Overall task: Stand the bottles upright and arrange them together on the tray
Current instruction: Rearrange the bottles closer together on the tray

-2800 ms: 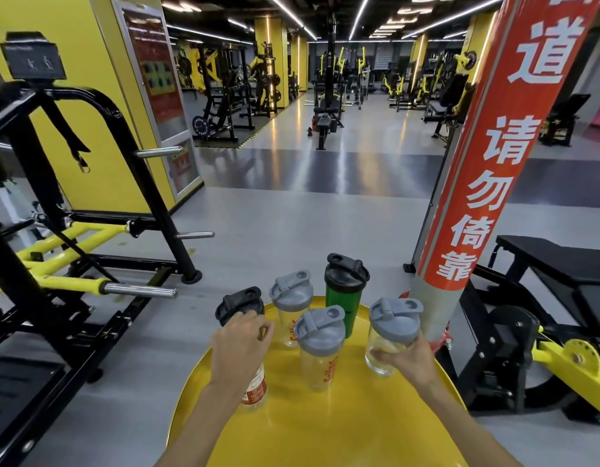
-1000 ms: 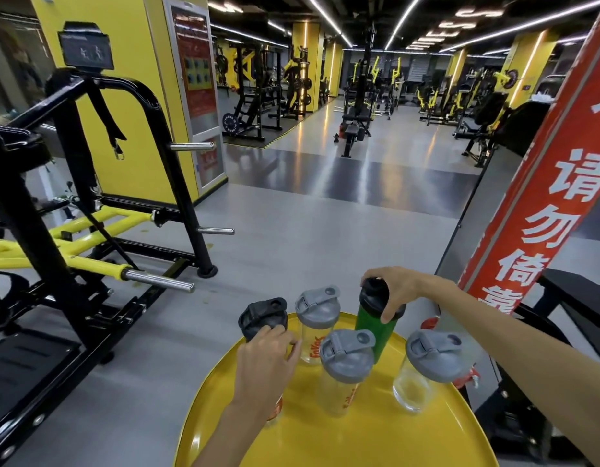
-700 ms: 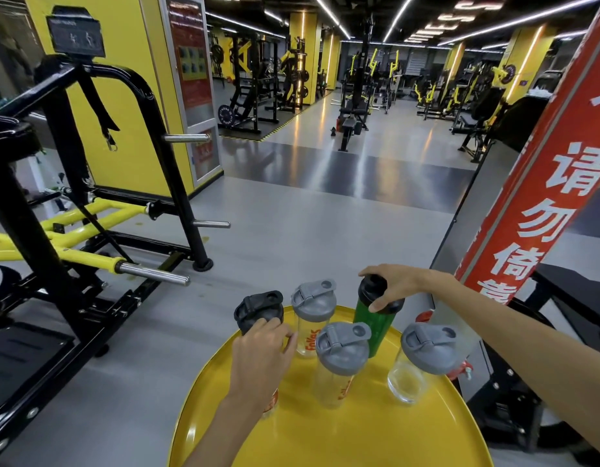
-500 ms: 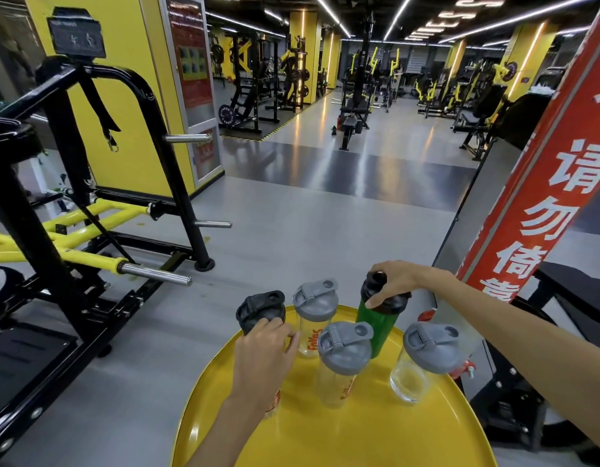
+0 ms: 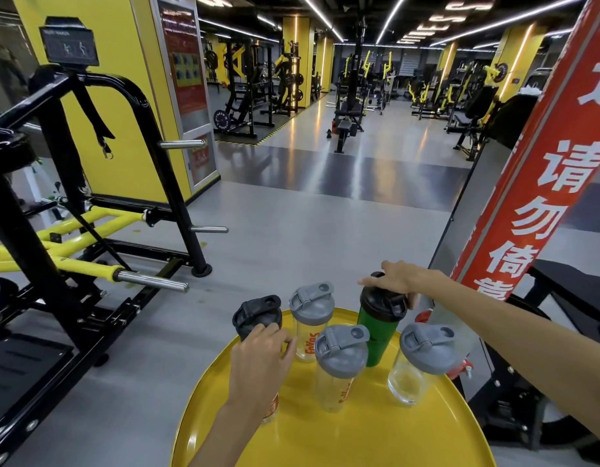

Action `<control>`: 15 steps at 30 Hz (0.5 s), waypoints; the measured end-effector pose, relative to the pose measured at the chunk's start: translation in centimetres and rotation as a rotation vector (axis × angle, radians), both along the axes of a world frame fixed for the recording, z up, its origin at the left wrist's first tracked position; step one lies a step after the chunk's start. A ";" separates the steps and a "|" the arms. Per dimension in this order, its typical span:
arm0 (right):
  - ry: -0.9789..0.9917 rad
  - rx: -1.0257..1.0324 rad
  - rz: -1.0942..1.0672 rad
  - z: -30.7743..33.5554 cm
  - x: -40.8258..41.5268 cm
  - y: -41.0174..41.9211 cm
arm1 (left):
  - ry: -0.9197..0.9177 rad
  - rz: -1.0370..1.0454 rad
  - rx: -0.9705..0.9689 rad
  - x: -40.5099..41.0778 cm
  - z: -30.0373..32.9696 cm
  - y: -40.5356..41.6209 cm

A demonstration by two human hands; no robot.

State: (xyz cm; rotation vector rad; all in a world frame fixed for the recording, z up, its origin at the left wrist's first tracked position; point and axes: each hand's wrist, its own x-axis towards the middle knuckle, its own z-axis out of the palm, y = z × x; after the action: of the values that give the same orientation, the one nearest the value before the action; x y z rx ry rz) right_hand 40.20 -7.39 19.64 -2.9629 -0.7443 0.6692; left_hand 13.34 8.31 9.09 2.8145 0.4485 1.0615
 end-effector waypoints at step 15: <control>-0.513 -0.470 1.281 0.0 0.2 -1.3 | -0.021 0.030 0.015 -0.1 -0.2 0.0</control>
State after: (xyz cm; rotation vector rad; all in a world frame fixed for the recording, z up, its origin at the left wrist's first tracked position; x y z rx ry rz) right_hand 40.36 -8.72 19.66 -2.6219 -2.9129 -0.0314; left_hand 13.23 8.31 8.90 2.8158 0.4843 1.1037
